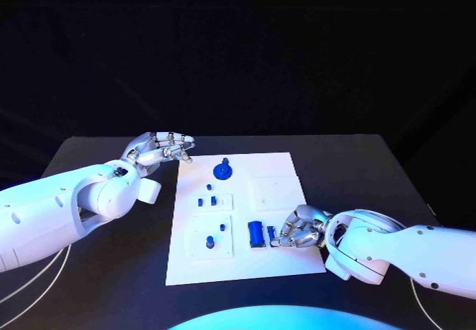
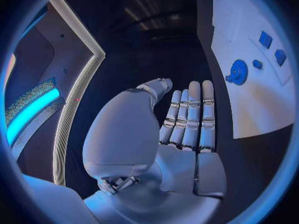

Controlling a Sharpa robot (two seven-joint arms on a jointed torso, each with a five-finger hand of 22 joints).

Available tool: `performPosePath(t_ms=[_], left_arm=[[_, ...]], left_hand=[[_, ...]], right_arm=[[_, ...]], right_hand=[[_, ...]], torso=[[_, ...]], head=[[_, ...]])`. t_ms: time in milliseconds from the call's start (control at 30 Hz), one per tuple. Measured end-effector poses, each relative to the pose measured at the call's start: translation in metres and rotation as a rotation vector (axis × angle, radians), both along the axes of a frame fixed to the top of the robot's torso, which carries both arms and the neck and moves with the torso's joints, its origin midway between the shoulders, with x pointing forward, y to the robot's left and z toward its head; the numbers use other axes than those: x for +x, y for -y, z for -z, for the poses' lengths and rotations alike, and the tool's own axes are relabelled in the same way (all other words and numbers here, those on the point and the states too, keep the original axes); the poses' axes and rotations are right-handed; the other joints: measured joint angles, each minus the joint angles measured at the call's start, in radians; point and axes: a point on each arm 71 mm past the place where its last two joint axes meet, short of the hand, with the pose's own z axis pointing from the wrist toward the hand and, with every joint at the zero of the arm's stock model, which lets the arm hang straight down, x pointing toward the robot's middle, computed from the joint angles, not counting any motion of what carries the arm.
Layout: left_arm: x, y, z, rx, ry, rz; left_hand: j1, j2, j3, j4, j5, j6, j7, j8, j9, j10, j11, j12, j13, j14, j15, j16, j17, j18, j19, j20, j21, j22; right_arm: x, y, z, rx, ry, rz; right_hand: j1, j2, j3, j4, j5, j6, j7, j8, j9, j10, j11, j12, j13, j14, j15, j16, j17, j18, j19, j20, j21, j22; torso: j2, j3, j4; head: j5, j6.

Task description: Assemble the parts on the task board

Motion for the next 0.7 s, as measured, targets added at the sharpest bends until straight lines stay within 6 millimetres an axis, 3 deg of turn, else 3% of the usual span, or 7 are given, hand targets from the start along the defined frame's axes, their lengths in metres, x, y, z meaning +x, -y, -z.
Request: performPosePath(t_ms=[67,300,533,700], left_arm=[[0.0000,0.0000,0.0000,0.000,0.000,0.000],[0.0000,-0.0002,0.0000,0.000,0.000,0.000],[0.0001,0.0000,0.0000,0.000,0.000,0.000],[0.0000,0.0004,-0.0001,-0.001,0.001,0.001]], left_hand=[[0.000,0.000,0.000,0.000,0.000,0.000,0.000,0.000,0.000,0.000,0.000,0.000,0.000,0.000,0.000,0.000,0.000,0.000,0.000,0.000,0.000,0.000],[0.000,0.000,0.000,0.000,0.000,0.000,0.000,0.000,0.000,0.000,0.000,0.000,0.000,0.000,0.000,0.000,0.000,0.000,0.000,0.000,0.000,0.000],[0.000,0.000,0.000,0.000,0.000,0.000,0.000,0.000,0.000,0.000,0.000,0.000,0.000,0.000,0.000,0.000,0.000,0.000,0.000,0.000,0.000,0.000],[0.000,0.000,0.000,0.000,0.000,-0.003,-0.003,0.000,0.000,0.000,0.000,0.000,0.000,0.000,0.000,0.000,0.000,0.000,0.000,0.000,0.000,0.001]], right_arm=[[0.0008,-0.0002,0.0003,-0.001,0.001,0.000],[0.0021,-0.0013,0.0006,-0.005,0.007,-0.005],[0.0012,-0.0006,-0.0002,-0.002,0.020,-0.004],[0.0038,0.0047,-0.0079,0.028,0.060,0.021]], right_hand=[[0.012,0.012,0.001,-0.001,0.000,0.001,0.000,0.003,0.001,0.000,0.000,0.000,0.000,0.000,0.000,0.000,0.000,0.000,0.000,0.000,0.000,0.000],[0.080,0.007,0.030,-0.037,0.000,0.003,-0.002,-0.005,0.000,0.000,0.000,0.000,0.001,0.000,0.000,0.000,0.000,0.000,0.000,0.000,0.000,0.000],[0.081,0.007,0.029,-0.035,0.000,0.002,-0.002,-0.015,-0.009,0.000,0.000,0.000,0.001,0.000,0.000,0.000,0.000,0.000,0.000,0.000,0.000,0.000],[0.053,-0.021,-0.006,-0.002,0.000,-0.007,0.007,-0.020,-0.009,-0.002,0.002,-0.015,0.001,0.000,0.000,-0.008,0.000,0.000,0.000,0.000,0.000,0.000]], torso=[[0.000,0.0000,0.0000],[0.000,-0.0002,-0.0006],[-0.001,-0.0002,-0.0012],[-0.002,-0.0004,-0.0012]], head=[[0.000,0.000],[-0.002,-0.001],[-0.002,0.002],[-0.002,0.010]])
